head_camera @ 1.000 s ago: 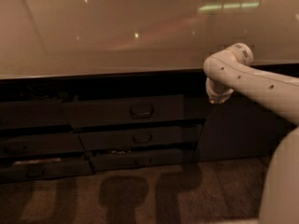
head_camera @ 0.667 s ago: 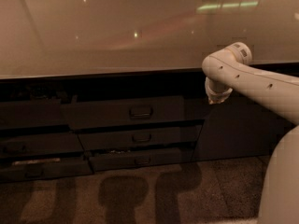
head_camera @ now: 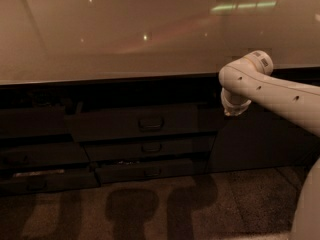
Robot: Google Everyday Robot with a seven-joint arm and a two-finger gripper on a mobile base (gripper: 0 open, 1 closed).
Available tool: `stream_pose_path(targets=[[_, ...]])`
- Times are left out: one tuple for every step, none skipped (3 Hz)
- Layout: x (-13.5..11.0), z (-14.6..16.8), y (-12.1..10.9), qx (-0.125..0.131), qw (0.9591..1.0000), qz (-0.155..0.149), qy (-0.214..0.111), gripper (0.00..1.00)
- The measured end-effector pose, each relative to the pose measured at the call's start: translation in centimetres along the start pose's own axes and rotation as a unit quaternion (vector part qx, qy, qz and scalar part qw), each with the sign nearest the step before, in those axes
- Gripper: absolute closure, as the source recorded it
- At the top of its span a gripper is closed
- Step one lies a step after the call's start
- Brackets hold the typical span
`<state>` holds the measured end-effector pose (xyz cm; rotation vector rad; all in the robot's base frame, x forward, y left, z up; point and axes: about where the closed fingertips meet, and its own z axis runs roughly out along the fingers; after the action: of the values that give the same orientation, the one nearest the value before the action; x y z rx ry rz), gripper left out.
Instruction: Open top drawer
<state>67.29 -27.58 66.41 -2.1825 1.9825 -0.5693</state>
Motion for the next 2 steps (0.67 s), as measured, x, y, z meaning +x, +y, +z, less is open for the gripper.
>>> stream_pose_path(targets=[[0.00, 0.00, 0.00, 0.000, 1.0000, 0.000, 0.000, 1.00], [0.07, -0.34, -0.12, 0.000, 1.0000, 0.000, 0.000, 1.00]])
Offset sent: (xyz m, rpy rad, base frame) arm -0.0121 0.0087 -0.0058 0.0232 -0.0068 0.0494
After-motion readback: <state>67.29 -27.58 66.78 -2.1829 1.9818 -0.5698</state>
